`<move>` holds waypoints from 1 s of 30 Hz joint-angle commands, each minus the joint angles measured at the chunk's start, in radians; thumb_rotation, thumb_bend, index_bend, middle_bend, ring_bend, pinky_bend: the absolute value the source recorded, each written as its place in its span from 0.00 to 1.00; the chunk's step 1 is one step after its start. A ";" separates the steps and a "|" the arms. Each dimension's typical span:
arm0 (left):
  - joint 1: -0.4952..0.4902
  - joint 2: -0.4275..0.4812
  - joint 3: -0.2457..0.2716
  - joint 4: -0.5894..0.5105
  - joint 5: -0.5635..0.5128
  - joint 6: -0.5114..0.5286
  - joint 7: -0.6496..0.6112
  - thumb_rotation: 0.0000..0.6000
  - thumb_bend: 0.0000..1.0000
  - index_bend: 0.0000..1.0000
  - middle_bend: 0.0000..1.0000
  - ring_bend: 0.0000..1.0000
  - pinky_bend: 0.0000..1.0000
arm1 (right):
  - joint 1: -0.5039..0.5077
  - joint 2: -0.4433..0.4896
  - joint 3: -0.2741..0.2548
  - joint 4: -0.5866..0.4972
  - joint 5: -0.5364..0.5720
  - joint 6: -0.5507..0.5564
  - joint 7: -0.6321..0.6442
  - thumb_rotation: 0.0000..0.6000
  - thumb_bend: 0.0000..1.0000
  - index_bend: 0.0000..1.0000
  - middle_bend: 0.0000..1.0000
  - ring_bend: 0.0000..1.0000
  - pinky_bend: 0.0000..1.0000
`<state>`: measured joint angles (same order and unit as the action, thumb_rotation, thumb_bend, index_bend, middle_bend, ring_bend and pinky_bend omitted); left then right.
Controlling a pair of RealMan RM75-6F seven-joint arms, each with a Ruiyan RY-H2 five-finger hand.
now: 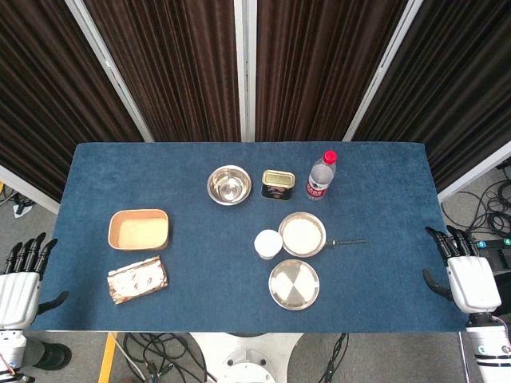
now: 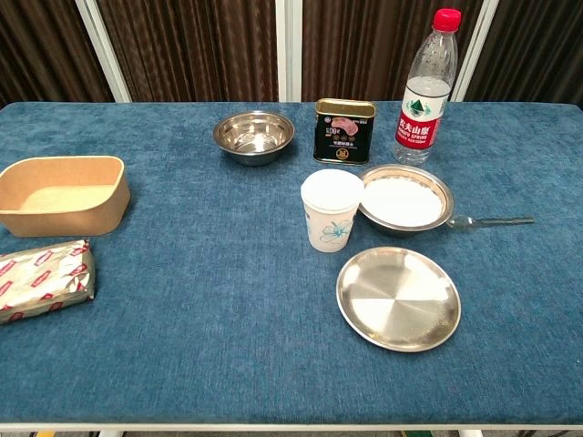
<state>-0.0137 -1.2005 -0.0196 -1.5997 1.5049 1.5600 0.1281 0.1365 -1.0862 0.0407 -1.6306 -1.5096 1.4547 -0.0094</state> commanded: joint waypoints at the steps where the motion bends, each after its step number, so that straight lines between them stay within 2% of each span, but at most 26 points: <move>1: 0.000 -0.001 -0.001 -0.001 0.001 0.002 0.001 1.00 0.10 0.15 0.07 0.01 0.01 | -0.001 0.002 0.001 -0.001 -0.004 0.002 0.000 1.00 0.23 0.10 0.19 0.06 0.11; 7: 0.003 -0.003 0.000 -0.001 0.012 0.010 0.003 1.00 0.10 0.15 0.07 0.01 0.01 | 0.016 0.008 0.006 -0.004 -0.013 -0.023 -0.004 1.00 0.23 0.10 0.20 0.06 0.11; 10: 0.002 -0.003 -0.003 -0.002 0.013 0.012 0.001 1.00 0.10 0.15 0.07 0.01 0.01 | 0.053 0.000 0.023 -0.001 -0.005 -0.071 -0.017 1.00 0.16 0.10 0.23 0.06 0.11; 14: -0.001 -0.003 -0.005 -0.001 0.013 0.008 0.002 1.00 0.10 0.15 0.07 0.01 0.01 | 0.130 -0.039 0.054 0.034 0.020 -0.173 -0.040 1.00 0.12 0.19 0.28 0.07 0.13; 18: -0.004 -0.003 -0.006 -0.001 0.006 -0.002 0.003 1.00 0.10 0.15 0.07 0.01 0.01 | 0.224 -0.107 0.074 0.111 0.064 -0.319 -0.081 1.00 0.12 0.30 0.32 0.09 0.15; 21: -0.006 -0.003 -0.008 -0.002 -0.001 -0.008 0.004 1.00 0.10 0.15 0.07 0.01 0.01 | 0.296 -0.177 0.081 0.190 0.097 -0.425 -0.138 1.00 0.12 0.32 0.33 0.10 0.15; 30: -0.009 -0.004 -0.011 -0.002 -0.014 -0.020 0.007 1.00 0.10 0.15 0.07 0.01 0.01 | 0.401 -0.356 0.085 0.403 0.140 -0.549 -0.197 1.00 0.12 0.42 0.35 0.11 0.16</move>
<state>-0.0223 -1.2045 -0.0303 -1.6022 1.4911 1.5397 0.1349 0.5123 -1.4102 0.1220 -1.2614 -1.3860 0.9334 -0.1944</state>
